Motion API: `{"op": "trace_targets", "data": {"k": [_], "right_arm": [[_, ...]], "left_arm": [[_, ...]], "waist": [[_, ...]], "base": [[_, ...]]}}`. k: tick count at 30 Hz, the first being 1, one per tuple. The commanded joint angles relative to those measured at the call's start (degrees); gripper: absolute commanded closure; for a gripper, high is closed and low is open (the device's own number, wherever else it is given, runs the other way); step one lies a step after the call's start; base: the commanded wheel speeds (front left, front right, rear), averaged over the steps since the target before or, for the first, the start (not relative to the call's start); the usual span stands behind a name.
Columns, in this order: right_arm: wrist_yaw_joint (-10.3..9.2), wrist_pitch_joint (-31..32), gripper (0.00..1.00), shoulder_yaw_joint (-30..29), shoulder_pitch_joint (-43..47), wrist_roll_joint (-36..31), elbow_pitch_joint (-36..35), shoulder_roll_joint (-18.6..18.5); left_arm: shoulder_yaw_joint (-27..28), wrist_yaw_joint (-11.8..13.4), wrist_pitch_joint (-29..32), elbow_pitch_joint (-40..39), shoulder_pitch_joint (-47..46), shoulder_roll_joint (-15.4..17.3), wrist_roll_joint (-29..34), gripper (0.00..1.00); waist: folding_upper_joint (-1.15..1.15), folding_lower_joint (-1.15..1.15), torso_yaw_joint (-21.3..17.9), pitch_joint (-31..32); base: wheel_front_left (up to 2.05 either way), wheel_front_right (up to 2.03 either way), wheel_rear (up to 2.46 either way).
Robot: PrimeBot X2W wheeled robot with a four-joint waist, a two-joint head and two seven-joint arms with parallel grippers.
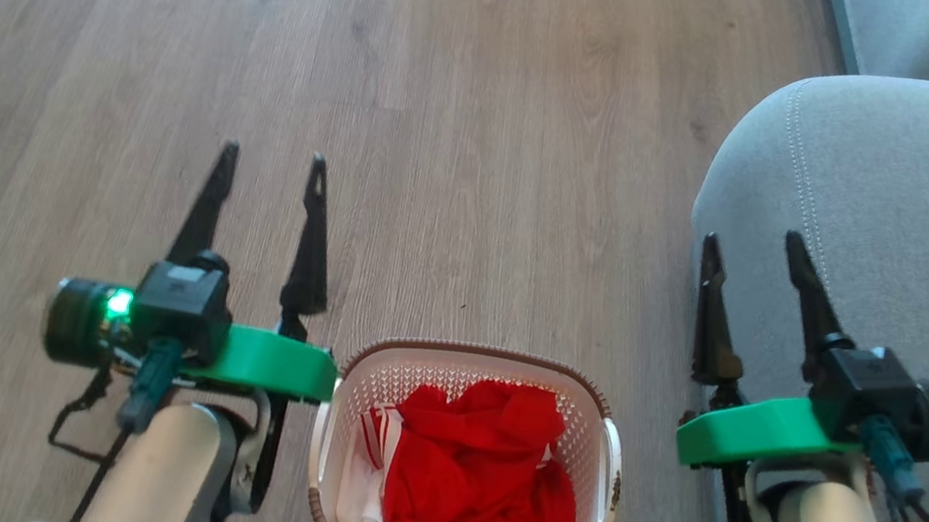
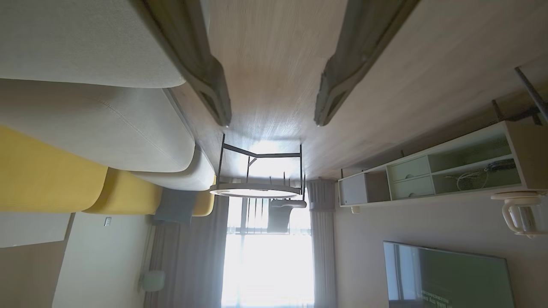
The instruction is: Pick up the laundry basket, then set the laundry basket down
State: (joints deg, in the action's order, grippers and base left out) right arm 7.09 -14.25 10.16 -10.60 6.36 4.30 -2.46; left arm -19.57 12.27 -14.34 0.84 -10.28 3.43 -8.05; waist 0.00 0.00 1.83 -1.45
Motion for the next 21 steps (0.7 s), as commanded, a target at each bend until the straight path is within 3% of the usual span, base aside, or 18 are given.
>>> {"op": "trace_targets", "data": {"k": [1,7,21], "right_arm": [[0.40,-0.7,0.00,0.9,-2.4,-0.5,-2.3,-0.4],[0.40,-0.7,0.00,0.4,-1.5,1.6,-0.3,-0.4],[0.40,-0.7,0.00,-1.2,-0.8,3.9,11.2,-0.4]], "left_arm": [[2.3,0.0,-0.7,-2.8,-1.5,-0.1,1.4,0.00],[3.4,-1.7,-0.7,-1.8,0.3,-0.5,-1.2,0.00],[2.3,-6.0,-0.7,10.3,1.2,-0.5,-6.8,0.00]], "waist": [[0.00,0.00,0.1,-0.1],[0.00,0.00,0.1,-0.2],[0.00,0.00,-0.4,0.2]], "base": [[0.00,0.00,0.00],[0.00,0.00,0.00],[0.00,0.00,0.00]]}}
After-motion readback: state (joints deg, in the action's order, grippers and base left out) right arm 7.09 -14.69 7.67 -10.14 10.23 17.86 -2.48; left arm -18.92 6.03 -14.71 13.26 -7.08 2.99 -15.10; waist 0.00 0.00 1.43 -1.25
